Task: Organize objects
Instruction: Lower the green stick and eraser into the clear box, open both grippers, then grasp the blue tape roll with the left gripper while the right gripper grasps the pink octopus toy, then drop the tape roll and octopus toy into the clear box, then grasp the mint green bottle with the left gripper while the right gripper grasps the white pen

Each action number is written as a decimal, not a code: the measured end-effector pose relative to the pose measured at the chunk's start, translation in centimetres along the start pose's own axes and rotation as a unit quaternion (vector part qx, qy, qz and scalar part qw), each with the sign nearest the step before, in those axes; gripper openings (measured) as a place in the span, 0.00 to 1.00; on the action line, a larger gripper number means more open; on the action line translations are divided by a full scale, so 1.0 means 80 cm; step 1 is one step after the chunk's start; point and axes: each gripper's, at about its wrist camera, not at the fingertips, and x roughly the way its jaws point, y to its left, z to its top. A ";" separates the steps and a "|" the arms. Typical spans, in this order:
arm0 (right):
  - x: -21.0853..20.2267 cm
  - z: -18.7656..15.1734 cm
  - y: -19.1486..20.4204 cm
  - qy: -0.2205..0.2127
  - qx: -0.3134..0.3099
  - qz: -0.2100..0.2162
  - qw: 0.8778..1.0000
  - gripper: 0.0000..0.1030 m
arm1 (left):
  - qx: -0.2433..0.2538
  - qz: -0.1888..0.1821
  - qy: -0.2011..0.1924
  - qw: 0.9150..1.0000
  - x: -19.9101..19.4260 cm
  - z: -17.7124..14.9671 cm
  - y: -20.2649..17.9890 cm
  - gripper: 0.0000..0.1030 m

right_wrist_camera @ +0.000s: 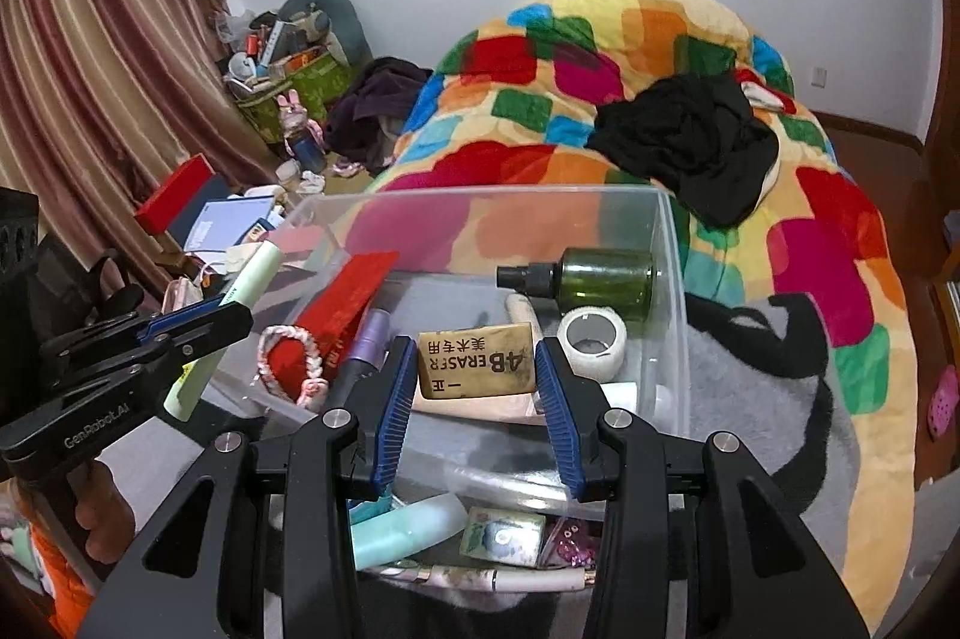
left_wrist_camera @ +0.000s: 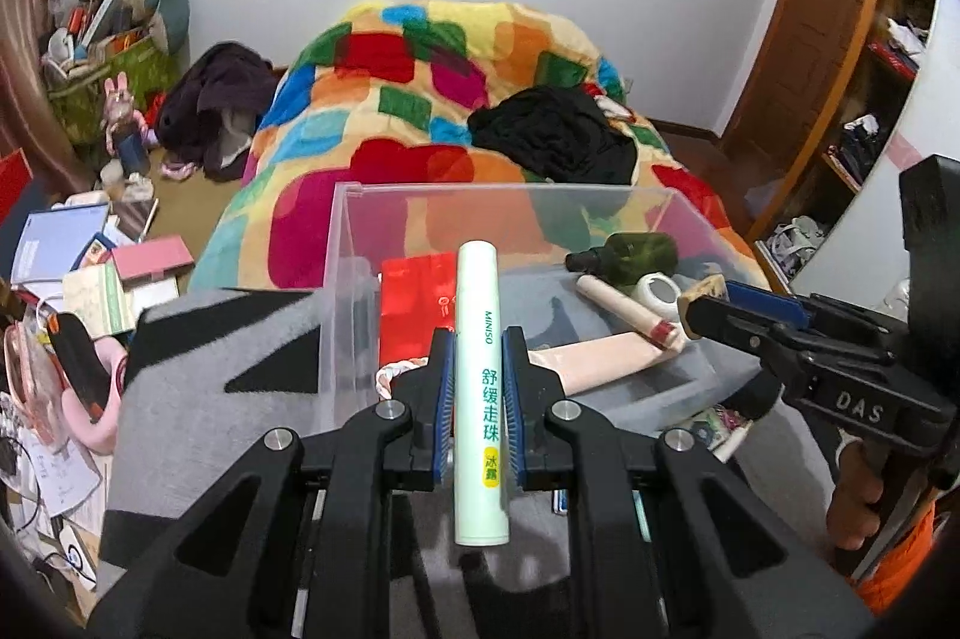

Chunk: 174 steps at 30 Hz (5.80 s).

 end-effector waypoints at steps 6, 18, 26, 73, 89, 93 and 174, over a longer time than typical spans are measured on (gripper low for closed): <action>0.013 -0.007 0.003 0.015 -0.016 -0.009 1.000 0.37 | 0.007 -0.001 0.012 1.000 0.013 -0.003 -0.004 0.14; -0.018 -0.020 0.010 0.000 -0.044 -0.016 0.999 0.38 | 0.038 -0.023 -0.017 0.999 -0.029 -0.012 -0.027 0.28; -0.064 -0.040 0.001 -0.027 -0.055 -0.030 0.998 0.40 | 0.080 -0.031 -0.022 0.996 -0.049 -0.037 -0.056 0.46; -0.011 -0.096 -0.038 0.074 -0.041 -0.001 0.996 0.07 | 0.087 -0.018 0.055 0.995 0.018 -0.081 -0.072 0.36; -0.021 -0.087 -0.031 0.064 -0.054 -0.026 0.996 0.28 | 0.064 -0.029 0.003 0.998 -0.037 -0.087 -0.050 0.36; 0.002 -0.091 -0.029 0.088 -0.070 -0.051 0.992 0.28 | 0.064 -0.028 -0.011 0.998 -0.050 -0.083 -0.044 0.36; -0.049 -0.082 -0.006 0.037 -0.114 -0.012 0.993 0.56 | 0.090 -0.042 0.054 0.994 -0.006 -0.078 -0.060 0.66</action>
